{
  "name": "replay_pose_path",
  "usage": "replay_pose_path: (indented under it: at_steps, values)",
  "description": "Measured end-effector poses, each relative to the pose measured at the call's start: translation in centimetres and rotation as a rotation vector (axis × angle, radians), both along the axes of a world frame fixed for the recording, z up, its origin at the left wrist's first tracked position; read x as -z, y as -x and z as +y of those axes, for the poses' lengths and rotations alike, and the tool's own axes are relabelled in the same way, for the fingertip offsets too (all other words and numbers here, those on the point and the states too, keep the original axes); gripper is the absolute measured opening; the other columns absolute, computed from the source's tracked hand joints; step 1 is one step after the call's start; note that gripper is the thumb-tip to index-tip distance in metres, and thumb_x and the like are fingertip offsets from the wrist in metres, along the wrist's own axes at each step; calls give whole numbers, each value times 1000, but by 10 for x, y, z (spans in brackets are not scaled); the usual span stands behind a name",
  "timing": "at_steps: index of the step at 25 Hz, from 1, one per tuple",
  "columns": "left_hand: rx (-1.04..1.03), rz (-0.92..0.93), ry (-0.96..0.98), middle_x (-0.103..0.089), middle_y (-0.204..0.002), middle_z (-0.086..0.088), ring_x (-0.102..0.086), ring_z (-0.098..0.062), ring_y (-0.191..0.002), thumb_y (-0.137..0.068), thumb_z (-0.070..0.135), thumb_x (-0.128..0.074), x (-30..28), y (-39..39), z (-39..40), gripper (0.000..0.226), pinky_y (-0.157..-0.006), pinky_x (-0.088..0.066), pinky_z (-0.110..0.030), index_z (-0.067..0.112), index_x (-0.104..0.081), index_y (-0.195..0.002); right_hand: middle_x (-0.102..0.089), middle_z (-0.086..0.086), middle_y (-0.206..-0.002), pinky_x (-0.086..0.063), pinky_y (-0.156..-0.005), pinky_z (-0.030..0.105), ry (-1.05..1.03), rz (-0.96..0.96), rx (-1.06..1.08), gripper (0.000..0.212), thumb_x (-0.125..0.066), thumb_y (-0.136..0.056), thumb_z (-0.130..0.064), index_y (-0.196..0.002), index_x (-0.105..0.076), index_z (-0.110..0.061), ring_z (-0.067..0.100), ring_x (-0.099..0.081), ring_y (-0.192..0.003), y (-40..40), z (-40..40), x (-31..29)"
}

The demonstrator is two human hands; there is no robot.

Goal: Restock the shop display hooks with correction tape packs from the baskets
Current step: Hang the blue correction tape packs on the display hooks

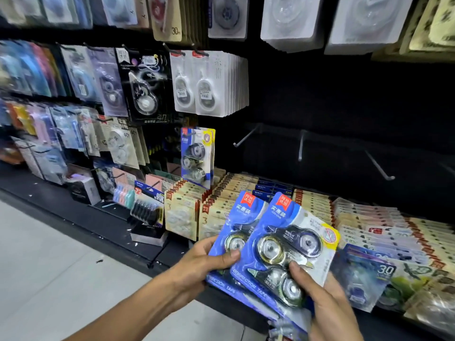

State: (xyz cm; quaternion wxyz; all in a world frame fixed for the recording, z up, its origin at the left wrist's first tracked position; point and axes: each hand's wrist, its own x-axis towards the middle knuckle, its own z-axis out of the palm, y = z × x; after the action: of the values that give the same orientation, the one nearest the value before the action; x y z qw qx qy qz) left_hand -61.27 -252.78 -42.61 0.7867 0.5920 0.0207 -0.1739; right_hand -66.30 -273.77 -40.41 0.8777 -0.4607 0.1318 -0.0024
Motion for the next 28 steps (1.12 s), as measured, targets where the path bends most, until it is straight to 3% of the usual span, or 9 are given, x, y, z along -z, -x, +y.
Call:
replay_pose_path:
  at_steps: [4,6,8,12,15,18,22,24,28]
  values:
    - [-225,-107,49,-74,-115,-19,-75,-30,-93,-57,16,-97,-10,-8,34,73,-81,-63,-40,3,-66,-122,-79,4,-86,-60,-55,27,148,64,74,31,-71,-83,-4,-113,-71,-11,16,-75,-70,0,-13,-3]
    - [-340,-189,6,-74,-118,-18,-75,-28,-93,-68,15,-90,-27,-30,61,60,-80,-63,-39,6,-65,-122,-79,-4,-87,-54,-70,26,245,81,42,38,-76,-77,-13,-114,-72,-12,9,-74,-74,-2,-20,1]
    - [-462,-250,-43,-74,-114,-16,-76,-21,-80,-72,11,-77,-47,-57,89,45,-67,-64,-33,11,-64,-116,-78,-6,-95,-46,-88,30,315,85,23,50,-80,-65,-21,-114,-73,-14,11,-70,-92,-3,-24,8]
    - [-637,-343,-114,-72,-103,-9,-74,-11,-66,-86,-1,-72,-70,-96,128,40,-57,-63,-31,18,-58,-118,-78,-10,-90,-43,-85,26,357,76,-37,38,-80,-69,-16,-107,-74,-14,7,-64,-94,-3,-22,17]
    - [-673,-345,-143,-73,-103,-8,-74,-14,-68,-87,1,-73,-72,-110,138,46,-57,-62,-33,19,-55,-126,-79,-1,-96,-45,-92,35,328,110,-77,47,-80,-64,-19,-110,-73,-14,19,-68,-97,-4,-23,22]
    - [-690,-329,-160,-73,-105,-5,-74,-15,-73,-88,5,-74,-69,-117,140,46,-58,-62,-34,22,-56,-127,-79,4,-94,-47,-78,33,291,112,-62,39,-79,-71,-11,-110,-74,-11,22,-69,-94,-2,-25,24]
    - [-713,-264,-145,-73,-107,-4,-73,-22,-78,-89,9,-75,-67,-122,139,39,-61,-61,-39,24,-60,-121,-78,9,-99,-48,-74,31,221,102,-80,42,-74,-75,-2,-116,-72,-8,24,-70,-95,-1,-26,24]
    - [-725,-215,-151,-72,-109,-5,-72,-24,-79,-90,11,-75,-67,-129,135,35,-70,-61,-45,23,-61,-119,-78,9,-96,-53,-64,27,237,114,-92,36,-71,-79,2,-115,-71,-6,23,-74,-82,1,-26,21]
    - [-724,-164,-203,-71,-100,-3,-69,-21,-73,-90,15,-76,-67,-143,124,34,-67,-57,-42,20,-60,-120,-78,2,-84,-50,-52,13,255,118,-64,28,-68,-84,5,-111,-70,-1,7,-72,-63,1,-26,20]
